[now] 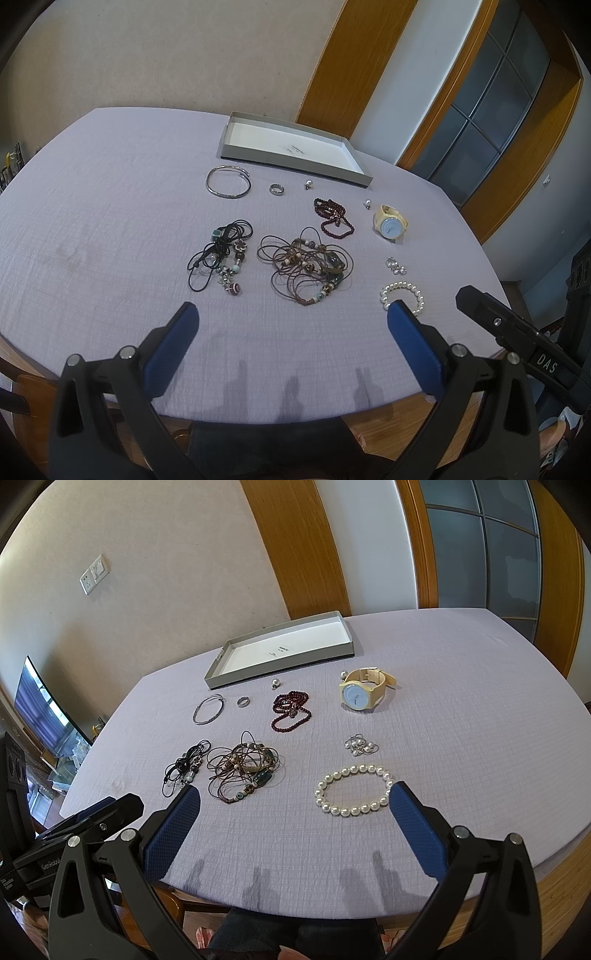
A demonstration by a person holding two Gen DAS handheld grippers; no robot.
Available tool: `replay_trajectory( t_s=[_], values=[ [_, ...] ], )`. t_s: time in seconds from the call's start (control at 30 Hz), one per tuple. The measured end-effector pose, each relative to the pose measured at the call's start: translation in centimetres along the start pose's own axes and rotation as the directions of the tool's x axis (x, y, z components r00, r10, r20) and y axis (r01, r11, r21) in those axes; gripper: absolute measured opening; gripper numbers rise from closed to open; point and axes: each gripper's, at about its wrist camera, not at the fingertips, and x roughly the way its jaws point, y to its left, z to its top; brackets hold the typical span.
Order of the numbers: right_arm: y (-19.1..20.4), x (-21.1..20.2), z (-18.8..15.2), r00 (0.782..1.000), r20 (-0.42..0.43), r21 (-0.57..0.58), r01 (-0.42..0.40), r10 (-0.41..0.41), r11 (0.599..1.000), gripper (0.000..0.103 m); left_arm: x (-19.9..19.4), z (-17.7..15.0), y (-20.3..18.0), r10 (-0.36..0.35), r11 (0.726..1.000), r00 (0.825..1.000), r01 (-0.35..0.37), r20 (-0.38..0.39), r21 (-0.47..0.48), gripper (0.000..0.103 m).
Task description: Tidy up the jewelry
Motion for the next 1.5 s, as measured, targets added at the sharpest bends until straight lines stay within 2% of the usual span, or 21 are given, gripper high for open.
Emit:
replay_trajectory(
  t_s=[0.37, 0.67, 0.87, 1.1, 1.23, 1.4, 1.5],
  values=[
    [0.2, 0.2, -0.1, 1.0, -0.002, 0.0, 0.001, -0.001, 1.0, 0.102, 0.2, 0.1, 0.1, 0.005, 1.0, 1.0, -0.005, -0.007, -0.001, 0.101],
    [-0.2, 1.9, 0.9, 1.0, -0.016, 0.003, 0.019, -0.019, 1.0, 0.102, 1.8, 1.6, 1.1, 0.03, 0.999, 0.999, -0.03, -0.02, 0.012, 0.101],
    [-0.6, 4.1, 2.1, 0.998, -0.038, 0.003, 0.053, -0.052, 0.999, 0.102, 3.5, 3.6, 1.9, 0.079, 0.996, 0.997, -0.078, -0.025, 0.039, 0.101],
    [-1.3, 6.9, 3.8, 0.993, -0.067, -0.008, 0.092, -0.092, 0.996, 0.102, 6.9, 6.4, 3.5, 0.164, 0.985, 0.985, -0.161, -0.05, 0.067, 0.101],
    [-1.9, 8.2, 5.1, 0.992, -0.073, -0.005, 0.1, -0.1, 0.995, 0.102, 8.8, 8.2, 4.5, 0.174, 0.983, 0.983, -0.17, -0.058, 0.073, 0.1],
    [-3.0, 10.2, 6.5, 0.989, -0.076, -0.01, 0.127, -0.127, 0.992, 0.101, 11.0, 10.6, 5.5, 0.229, 0.97, 0.972, -0.223, -0.048, 0.1, 0.098],
    [-3.5, 11.5, 7.2, 0.988, -0.086, -0.014, 0.13, -0.13, 0.991, 0.101, 12.5, 11.8, 5.9, 0.231, 0.967, 0.971, -0.222, -0.06, 0.124, 0.098]
  ],
)
